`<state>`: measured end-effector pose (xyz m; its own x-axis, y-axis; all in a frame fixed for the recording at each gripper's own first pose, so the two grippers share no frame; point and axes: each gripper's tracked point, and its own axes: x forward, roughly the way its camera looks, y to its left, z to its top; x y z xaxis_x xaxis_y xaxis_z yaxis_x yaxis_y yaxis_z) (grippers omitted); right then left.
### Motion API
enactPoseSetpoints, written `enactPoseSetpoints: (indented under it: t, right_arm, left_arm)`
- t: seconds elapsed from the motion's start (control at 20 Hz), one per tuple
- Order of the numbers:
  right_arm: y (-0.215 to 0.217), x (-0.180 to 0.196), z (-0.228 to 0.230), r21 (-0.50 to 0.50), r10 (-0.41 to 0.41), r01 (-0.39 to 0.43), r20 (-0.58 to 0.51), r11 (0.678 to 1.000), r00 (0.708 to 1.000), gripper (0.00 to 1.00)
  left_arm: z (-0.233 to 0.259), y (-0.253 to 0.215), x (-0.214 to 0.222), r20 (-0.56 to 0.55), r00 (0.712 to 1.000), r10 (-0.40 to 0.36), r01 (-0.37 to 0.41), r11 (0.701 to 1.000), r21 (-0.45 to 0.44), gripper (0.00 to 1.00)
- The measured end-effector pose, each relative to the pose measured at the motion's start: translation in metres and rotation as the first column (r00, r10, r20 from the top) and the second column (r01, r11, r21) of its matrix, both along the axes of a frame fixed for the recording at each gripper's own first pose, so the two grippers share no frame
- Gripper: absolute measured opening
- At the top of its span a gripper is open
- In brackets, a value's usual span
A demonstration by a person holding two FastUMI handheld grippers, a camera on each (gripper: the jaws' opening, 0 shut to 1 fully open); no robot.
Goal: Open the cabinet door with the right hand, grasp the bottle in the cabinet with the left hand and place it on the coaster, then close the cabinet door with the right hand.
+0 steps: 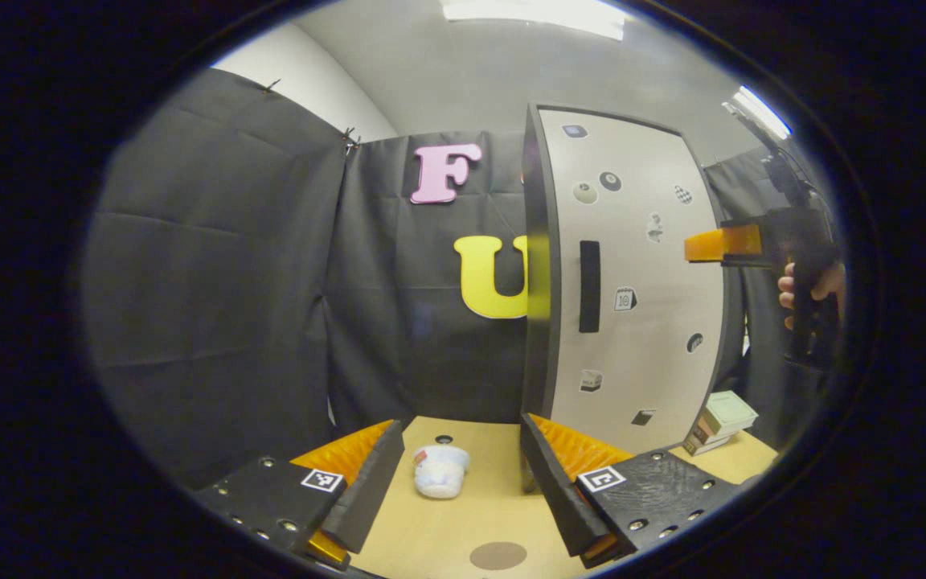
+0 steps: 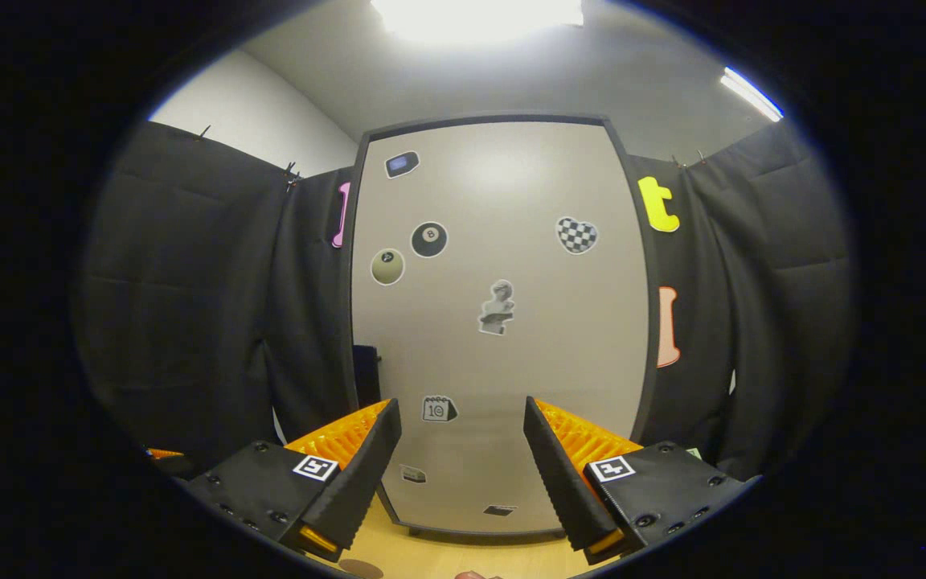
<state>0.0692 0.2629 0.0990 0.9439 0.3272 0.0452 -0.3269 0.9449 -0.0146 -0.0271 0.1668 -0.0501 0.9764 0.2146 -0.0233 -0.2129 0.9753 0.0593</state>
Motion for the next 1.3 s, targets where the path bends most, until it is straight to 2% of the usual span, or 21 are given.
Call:
enactPoseSetpoints:
  t: [0.35, 0.5, 0.7, 0.85, 0.9, 1.05, 1.1, 1.2, 1.25, 1.3]
  right_arm:
    - [0.068, 0.037, -0.008, 0.048, 0.043, -0.040, -0.067, 0.998, 0.997, 0.97]
    - [0.082, 0.053, -0.010, 0.069, 0.017, -0.012, -0.073, 0.998, 0.997, 0.98]
    - [0.097, 0.067, -0.011, 0.053, -0.006, 0.009, -0.051, 0.999, 0.999, 0.92]
    - [0.108, 0.074, -0.017, 0.036, -0.018, 0.021, -0.060, 0.999, 0.998, 0.92]
    - [0.111, 0.079, -0.020, 0.028, -0.028, 0.030, -0.066, 0.999, 0.997, 0.97]
    - [0.114, 0.088, -0.030, -0.005, -0.083, 0.083, -0.070, 0.997, 0.994, 0.97]
    - [0.114, 0.091, -0.033, -0.018, -0.102, 0.101, -0.071, 0.995, 0.992, 0.92]
    - [0.121, 0.094, -0.038, -0.030, -0.108, 0.106, -0.085, 0.994, 0.990, 0.92]
    - [0.124, 0.095, -0.042, -0.035, -0.108, 0.105, -0.103, 0.994, 0.989, 0.84]
    - [0.127, 0.097, -0.046, -0.039, -0.108, 0.104, -0.118, 0.994, 0.987, 0.81]
  left_arm:
    - [-0.015, 0.046, -0.022, -0.023, 0.997, 0.073, -0.073, 0.997, -0.008, 0.90]
    - [-0.027, 0.066, -0.028, -0.053, 0.993, 0.106, -0.108, 0.994, -0.023, 0.88]
    - [-0.044, 0.086, -0.034, -0.079, 0.989, 0.129, -0.133, 0.989, -0.056, 0.89]
    - [-0.056, 0.095, -0.033, -0.098, 0.986, 0.136, -0.144, 0.986, -0.080, 0.89]
    - [-0.057, 0.097, -0.032, -0.100, 0.986, 0.137, -0.145, 0.986, -0.087, 0.89]
    - [-0.067, 0.104, -0.028, -0.122, 0.983, 0.140, -0.151, 0.984, -0.090, 0.89]
    - [-0.073, 0.107, -0.026, -0.135, 0.981, 0.141, -0.153, 0.985, -0.085, 0.89]
    - [-0.082, 0.113, -0.025, -0.150, 0.979, 0.141, -0.155, 0.984, -0.084, 0.90]
    - [-0.085, 0.115, -0.027, -0.153, 0.979, 0.138, -0.153, 0.984, -0.089, 0.90]
    - [-0.085, 0.117, -0.028, -0.153, 0.979, 0.135, -0.150, 0.984, -0.093, 0.90]
